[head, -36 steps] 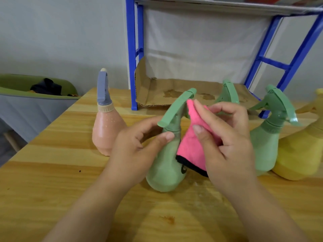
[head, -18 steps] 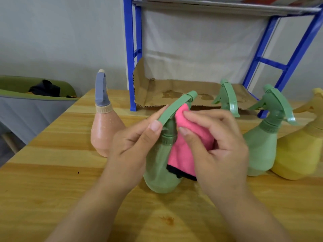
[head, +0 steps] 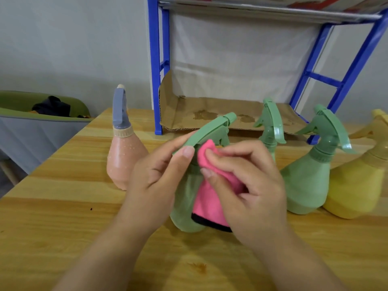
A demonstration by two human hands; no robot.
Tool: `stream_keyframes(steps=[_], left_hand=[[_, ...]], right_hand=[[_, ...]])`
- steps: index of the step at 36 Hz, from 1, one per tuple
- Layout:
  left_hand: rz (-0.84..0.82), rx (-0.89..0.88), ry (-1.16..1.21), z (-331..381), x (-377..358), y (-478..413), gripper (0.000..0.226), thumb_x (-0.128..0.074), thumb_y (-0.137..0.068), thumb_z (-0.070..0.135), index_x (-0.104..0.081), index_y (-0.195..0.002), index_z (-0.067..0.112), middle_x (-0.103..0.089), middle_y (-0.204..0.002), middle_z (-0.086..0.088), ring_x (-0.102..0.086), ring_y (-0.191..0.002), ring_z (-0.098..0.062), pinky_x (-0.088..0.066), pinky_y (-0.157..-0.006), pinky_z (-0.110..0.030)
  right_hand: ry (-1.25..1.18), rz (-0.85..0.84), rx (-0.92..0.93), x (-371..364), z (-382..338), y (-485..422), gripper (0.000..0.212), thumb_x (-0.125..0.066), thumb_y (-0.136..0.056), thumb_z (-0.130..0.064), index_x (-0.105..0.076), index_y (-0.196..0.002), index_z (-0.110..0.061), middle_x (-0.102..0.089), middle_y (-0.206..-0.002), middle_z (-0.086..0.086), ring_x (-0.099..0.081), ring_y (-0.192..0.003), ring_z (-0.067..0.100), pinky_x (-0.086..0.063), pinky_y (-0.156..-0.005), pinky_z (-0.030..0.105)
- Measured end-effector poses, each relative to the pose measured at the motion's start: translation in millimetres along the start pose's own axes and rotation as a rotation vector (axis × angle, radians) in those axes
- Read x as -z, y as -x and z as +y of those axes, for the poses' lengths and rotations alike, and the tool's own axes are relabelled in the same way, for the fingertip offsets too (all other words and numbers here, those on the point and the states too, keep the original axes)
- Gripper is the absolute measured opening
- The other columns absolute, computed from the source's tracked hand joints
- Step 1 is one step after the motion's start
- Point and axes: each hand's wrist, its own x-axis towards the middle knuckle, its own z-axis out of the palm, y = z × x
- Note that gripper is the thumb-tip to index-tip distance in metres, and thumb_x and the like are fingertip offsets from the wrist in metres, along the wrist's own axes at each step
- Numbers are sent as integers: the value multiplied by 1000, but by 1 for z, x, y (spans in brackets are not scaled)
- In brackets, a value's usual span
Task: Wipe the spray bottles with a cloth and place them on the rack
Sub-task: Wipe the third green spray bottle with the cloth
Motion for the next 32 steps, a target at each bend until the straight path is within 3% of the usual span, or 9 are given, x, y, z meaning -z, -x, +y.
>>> stream_keyframes(steps=[4, 10, 14, 18, 23, 27, 32], left_hand=[[18, -14, -54, 0, 1, -1, 31, -48, -91, 27, -65, -117, 31, -71, -108, 14, -65, -105, -7, -51, -83, -18], [33, -41, -157, 1, -1, -1, 27, -49, -90, 29, -61, -114, 35, -70, -104, 22, -66, -98, -1, -52, -79, -16], [51, -37, -176, 1, 0, -1, 29, -53, -88, 33, -65, -113, 41, -71, -99, 17, -67, -87, -17, -57, -71, -26], [64, -33, -80, 0, -1, -1, 31, -64, -82, 22, -68, -109, 34, -71, -105, 10, -67, -99, -9, -53, -80, -19], [122, -11, -54, -1, -1, -2, 26, -66, -81, 26, -71, -103, 40, -73, -100, 13, -68, -96, -7, -53, -78, -18], [217, 5, -4, -2, 0, -2, 19, -64, -83, 16, -67, -100, 24, -72, -88, 17, -68, -83, -2, -52, -70, -15], [154, -24, -55, -5, 3, -2, 25, -60, -83, 26, -67, -106, 33, -69, -104, 14, -68, -97, -15, -53, -80, -23]], right_hand=[[16, 31, 66, -2, 1, 0, 22, -74, -78, 4, -70, -99, 3, -60, -92, 14, -62, -88, 13, -50, -78, 18], [74, 156, -96, 2, 10, -3, 20, -74, -78, -5, -72, -98, -5, -59, -93, 5, -59, -88, 5, -46, -80, 14], [33, 80, -2, 0, 3, -2, 23, -73, -80, -1, -69, -102, -1, -58, -95, 7, -58, -92, 5, -46, -80, 14], [37, 90, 24, 0, 4, -5, 24, -73, -80, -1, -69, -104, -1, -59, -96, 8, -58, -94, 4, -46, -82, 15], [124, 151, -196, 0, 9, -2, 23, -75, -78, -12, -71, -101, -11, -57, -95, -2, -55, -91, -2, -42, -80, 9], [98, 49, -418, 0, 12, 0, 25, -77, -77, -20, -67, -99, -29, -56, -97, -14, -52, -93, -7, -41, -79, 5], [27, 87, -376, 2, 3, -4, 28, -71, -81, -27, -65, -108, -30, -58, -102, -13, -56, -99, -2, -44, -83, 9]])
